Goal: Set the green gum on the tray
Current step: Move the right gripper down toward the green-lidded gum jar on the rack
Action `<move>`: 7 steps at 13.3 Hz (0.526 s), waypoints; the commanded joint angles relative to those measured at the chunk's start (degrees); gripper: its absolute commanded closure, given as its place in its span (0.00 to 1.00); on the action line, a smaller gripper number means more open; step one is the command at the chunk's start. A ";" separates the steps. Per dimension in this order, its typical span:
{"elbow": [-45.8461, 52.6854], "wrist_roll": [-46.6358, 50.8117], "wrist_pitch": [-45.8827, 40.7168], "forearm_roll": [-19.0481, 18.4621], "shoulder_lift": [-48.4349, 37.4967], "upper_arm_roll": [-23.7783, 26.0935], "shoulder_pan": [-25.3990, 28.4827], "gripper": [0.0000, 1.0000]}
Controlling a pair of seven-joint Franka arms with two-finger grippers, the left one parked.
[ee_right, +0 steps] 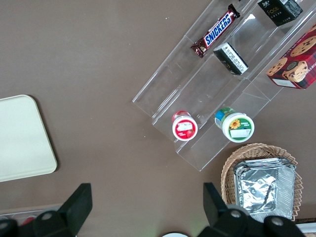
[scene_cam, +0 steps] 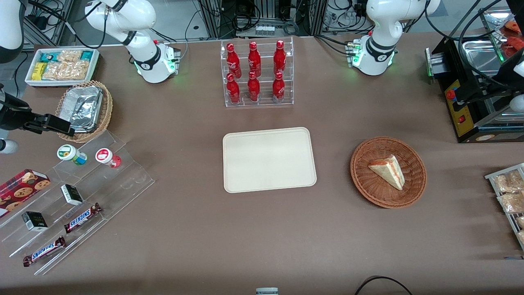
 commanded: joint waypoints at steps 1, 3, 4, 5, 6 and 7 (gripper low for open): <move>1.47 0.24 -1.28 -0.96 0.26 0.03 0.17 0.00; 1.12 0.15 -1.19 -1.48 0.25 0.03 0.18 0.00; 0.86 -0.11 -1.19 -1.48 0.34 0.03 0.09 0.00; 0.24 -0.63 -1.37 -1.57 0.34 0.03 0.00 0.00; -0.98 -0.64 -1.20 -1.66 -0.01 -0.06 -0.09 0.00; -2.30 -1.42 -0.67 -1.92 -0.44 -0.06 -0.35 0.00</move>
